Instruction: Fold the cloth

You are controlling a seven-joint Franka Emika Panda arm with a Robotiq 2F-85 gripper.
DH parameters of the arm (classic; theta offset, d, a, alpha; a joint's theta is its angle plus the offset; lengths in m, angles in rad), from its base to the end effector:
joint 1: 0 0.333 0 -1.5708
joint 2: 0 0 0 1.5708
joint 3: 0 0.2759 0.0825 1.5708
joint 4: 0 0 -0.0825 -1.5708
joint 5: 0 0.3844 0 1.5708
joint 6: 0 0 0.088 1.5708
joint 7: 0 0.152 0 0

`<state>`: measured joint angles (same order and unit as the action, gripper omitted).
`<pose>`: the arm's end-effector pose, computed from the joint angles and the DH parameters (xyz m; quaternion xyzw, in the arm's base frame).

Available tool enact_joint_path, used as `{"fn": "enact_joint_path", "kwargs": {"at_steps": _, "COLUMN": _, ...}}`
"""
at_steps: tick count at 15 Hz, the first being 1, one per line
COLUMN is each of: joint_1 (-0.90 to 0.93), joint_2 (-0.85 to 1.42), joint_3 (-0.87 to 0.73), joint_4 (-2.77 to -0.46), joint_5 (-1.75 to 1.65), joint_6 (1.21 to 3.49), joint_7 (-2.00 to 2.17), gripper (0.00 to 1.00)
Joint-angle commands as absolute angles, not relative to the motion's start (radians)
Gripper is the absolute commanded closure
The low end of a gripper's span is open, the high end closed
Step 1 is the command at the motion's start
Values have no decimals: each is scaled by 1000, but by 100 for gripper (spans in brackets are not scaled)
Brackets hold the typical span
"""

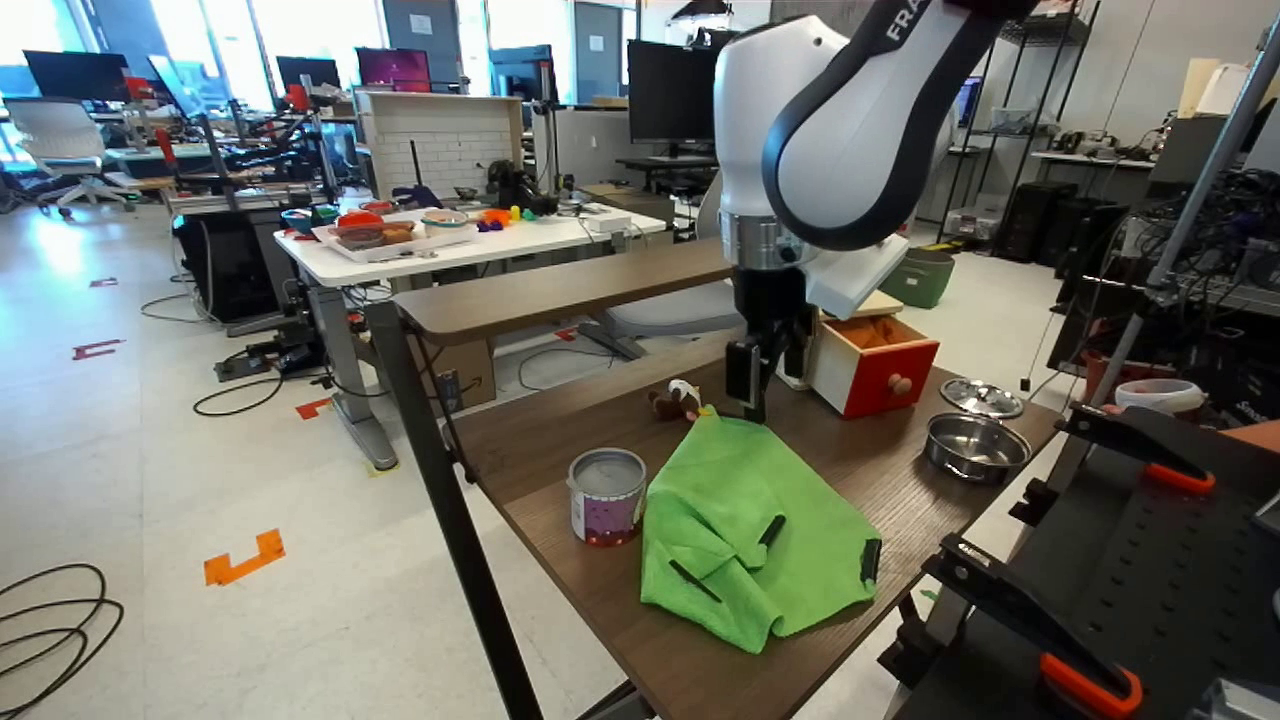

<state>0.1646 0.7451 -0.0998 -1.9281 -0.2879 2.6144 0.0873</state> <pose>0.5741 0.0310 0.0194 0.9861 0.1268 -0.0229 0.1045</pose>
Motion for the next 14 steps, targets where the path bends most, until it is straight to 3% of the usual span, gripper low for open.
{"fn": "enact_joint_path", "kwargs": {"at_steps": 1, "joint_1": 185, "joint_2": 822, "joint_3": -113, "joint_4": -1830, "joint_5": -293, "joint_6": 2599, "joint_7": 100, "gripper": 0}}
{"fn": "enact_joint_path", "kwargs": {"at_steps": 4, "joint_1": 182, "joint_2": 865, "joint_3": -109, "joint_4": -1777, "joint_5": -288, "joint_6": 2585, "joint_7": 89, "gripper": 0}}
{"fn": "enact_joint_path", "kwargs": {"at_steps": 5, "joint_1": 179, "joint_2": 876, "joint_3": -106, "joint_4": -1763, "joint_5": -284, "joint_6": 2579, "joint_7": 85, "gripper": 5}}
{"fn": "enact_joint_path", "kwargs": {"at_steps": 8, "joint_1": 182, "joint_2": 911, "joint_3": -111, "joint_4": -1718, "joint_5": -284, "joint_6": 2563, "joint_7": 86, "gripper": 24}}
{"fn": "enact_joint_path", "kwargs": {"at_steps": 9, "joint_1": 183, "joint_2": 922, "joint_3": -112, "joint_4": -1704, "joint_5": -284, "joint_6": 2555, "joint_7": 86, "gripper": 39}}
{"fn": "enact_joint_path", "kwargs": {"at_steps": 14, "joint_1": 176, "joint_2": 947, "joint_3": -99, "joint_4": -1650, "joint_5": -282, "joint_6": 2506, "joint_7": 72, "gripper": 78}}
